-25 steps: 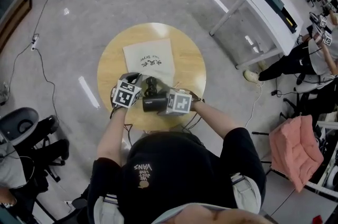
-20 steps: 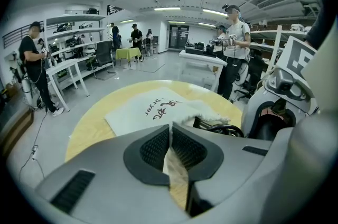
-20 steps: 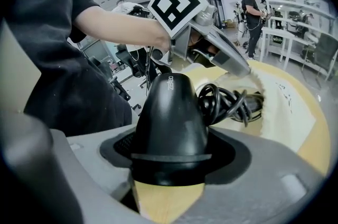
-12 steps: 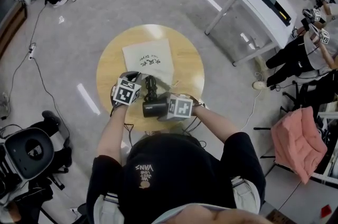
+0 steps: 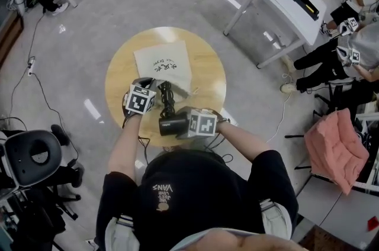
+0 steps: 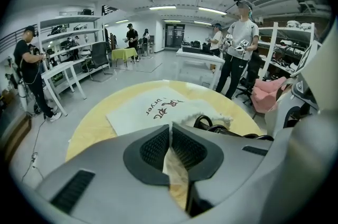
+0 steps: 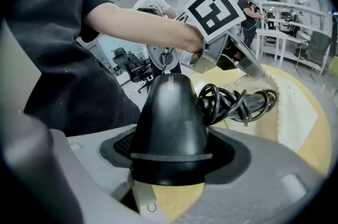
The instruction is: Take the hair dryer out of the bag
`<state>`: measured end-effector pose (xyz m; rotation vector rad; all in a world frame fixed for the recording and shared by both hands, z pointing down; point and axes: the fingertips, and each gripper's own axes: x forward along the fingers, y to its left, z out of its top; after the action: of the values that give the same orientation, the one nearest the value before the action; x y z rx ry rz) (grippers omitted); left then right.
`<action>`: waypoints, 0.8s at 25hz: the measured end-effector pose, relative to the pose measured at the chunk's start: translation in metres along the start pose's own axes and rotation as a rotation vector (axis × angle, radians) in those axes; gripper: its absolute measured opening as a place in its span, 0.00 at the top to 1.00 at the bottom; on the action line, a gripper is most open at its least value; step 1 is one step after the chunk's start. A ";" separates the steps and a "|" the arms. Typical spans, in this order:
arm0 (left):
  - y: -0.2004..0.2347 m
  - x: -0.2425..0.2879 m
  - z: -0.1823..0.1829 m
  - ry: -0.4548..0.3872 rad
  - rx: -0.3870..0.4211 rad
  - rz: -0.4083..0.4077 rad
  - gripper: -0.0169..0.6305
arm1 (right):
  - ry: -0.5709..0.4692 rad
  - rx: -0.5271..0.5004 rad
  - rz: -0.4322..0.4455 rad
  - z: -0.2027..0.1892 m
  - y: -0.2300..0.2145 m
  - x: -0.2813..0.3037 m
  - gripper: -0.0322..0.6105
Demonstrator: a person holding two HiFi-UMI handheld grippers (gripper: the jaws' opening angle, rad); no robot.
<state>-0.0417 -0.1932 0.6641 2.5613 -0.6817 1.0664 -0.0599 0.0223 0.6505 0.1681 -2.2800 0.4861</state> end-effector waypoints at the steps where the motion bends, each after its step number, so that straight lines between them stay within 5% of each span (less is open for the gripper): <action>1: 0.001 0.001 0.000 0.003 0.003 0.000 0.92 | -0.003 -0.001 -0.003 0.001 0.001 0.000 0.41; 20: 0.006 0.003 0.002 -0.006 -0.003 -0.013 0.92 | -0.054 0.042 -0.032 0.010 0.023 -0.004 0.41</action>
<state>-0.0415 -0.1998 0.6657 2.5638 -0.6663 1.0531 -0.0703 0.0394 0.6347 0.2415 -2.3175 0.5183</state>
